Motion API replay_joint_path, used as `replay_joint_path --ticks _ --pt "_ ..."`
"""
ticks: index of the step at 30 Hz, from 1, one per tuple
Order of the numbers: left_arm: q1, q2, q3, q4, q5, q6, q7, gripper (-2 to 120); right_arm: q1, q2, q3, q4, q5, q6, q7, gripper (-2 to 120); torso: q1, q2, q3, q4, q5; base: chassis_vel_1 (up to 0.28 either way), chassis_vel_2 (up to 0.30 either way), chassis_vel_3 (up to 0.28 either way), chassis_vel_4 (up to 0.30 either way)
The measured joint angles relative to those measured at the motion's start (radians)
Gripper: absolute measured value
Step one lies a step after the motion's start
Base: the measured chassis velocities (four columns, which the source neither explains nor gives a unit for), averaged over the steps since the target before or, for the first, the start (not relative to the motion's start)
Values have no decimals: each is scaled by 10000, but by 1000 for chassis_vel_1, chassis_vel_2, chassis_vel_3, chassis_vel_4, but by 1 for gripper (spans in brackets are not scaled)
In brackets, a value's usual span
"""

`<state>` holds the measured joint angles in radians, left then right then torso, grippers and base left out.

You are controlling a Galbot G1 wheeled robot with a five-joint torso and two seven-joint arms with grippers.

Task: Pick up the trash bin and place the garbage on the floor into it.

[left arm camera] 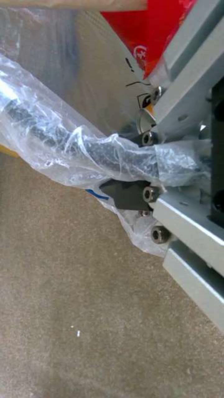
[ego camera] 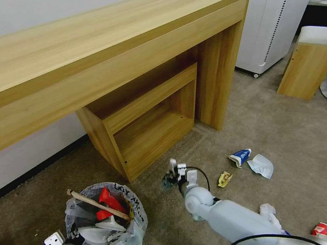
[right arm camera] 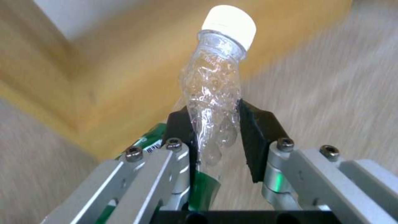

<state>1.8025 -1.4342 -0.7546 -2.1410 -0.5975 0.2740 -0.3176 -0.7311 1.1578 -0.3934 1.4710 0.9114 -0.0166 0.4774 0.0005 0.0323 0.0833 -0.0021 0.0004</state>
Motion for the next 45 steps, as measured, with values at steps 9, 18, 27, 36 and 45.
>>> replay_joint_path --ticks 9,18,27,36,45 --pt "183 9 89 -463 44 93 -15 0 1065 -2621 -678 3861 -230 1602 -1107 21 0 0 -1 -1 -4 0 0 0 0" --pt "667 -43 180 -1093 213 209 -27 0 3239 -3014 -3207 4868 -182 2919 -2427 21 0 0 -1 -1 -4 0 0 0 0" --pt "1338 -114 185 -1939 273 369 4 0 4716 -2765 -5544 5144 -264 3253 -2822 20 0 0 0 -2 -5 0 0 0 0" --pt "1566 4 157 -2211 109 535 -10 0 5019 -2774 -6668 4860 -622 3261 -2798 20 0 0 0 -2 -4 0 0 0 0" --pt "1600 -69 190 -2346 110 551 -14 0 5021 -2465 -7589 4067 -1124 3283 -2636 20 0 0 0 -2 -4 0 0 0 0"
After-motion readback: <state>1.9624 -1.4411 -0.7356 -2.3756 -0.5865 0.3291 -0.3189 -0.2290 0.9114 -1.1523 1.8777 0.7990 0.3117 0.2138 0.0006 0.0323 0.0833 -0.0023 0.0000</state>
